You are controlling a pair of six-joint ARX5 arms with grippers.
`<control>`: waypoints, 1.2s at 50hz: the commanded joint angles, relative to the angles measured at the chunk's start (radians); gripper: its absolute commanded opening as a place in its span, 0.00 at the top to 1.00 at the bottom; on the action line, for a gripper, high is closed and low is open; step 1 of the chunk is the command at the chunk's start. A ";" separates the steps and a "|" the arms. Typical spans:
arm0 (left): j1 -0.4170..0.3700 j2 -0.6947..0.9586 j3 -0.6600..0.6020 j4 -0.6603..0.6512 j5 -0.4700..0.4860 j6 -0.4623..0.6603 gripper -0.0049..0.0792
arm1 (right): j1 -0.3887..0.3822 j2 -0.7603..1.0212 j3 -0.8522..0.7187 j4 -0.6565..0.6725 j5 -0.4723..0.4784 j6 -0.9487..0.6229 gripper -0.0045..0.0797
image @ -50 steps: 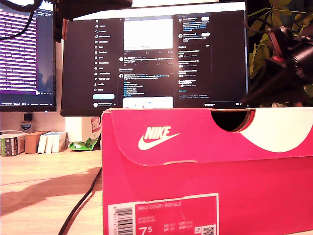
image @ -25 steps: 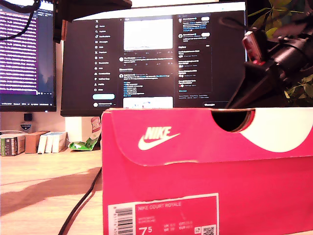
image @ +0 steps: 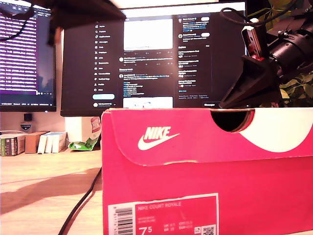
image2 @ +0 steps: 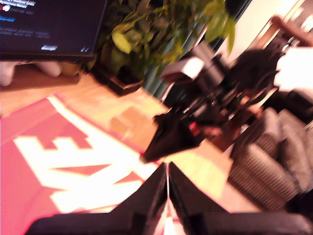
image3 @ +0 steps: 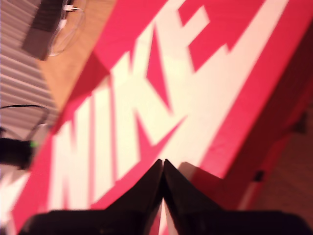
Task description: Close the red shoebox by pushing the lid with your left arm and holding the box in place with your right arm
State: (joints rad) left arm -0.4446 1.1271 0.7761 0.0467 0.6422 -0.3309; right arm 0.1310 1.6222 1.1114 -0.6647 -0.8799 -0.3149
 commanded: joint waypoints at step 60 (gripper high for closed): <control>0.292 -0.438 -0.271 -0.183 -0.253 0.257 0.96 | -0.167 -0.772 -0.526 0.499 0.705 0.289 0.96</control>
State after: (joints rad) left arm -0.1555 0.7143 0.5526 -0.1539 0.4152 -0.0746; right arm -0.0330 0.8890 0.6201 -0.1940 -0.1955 -0.0521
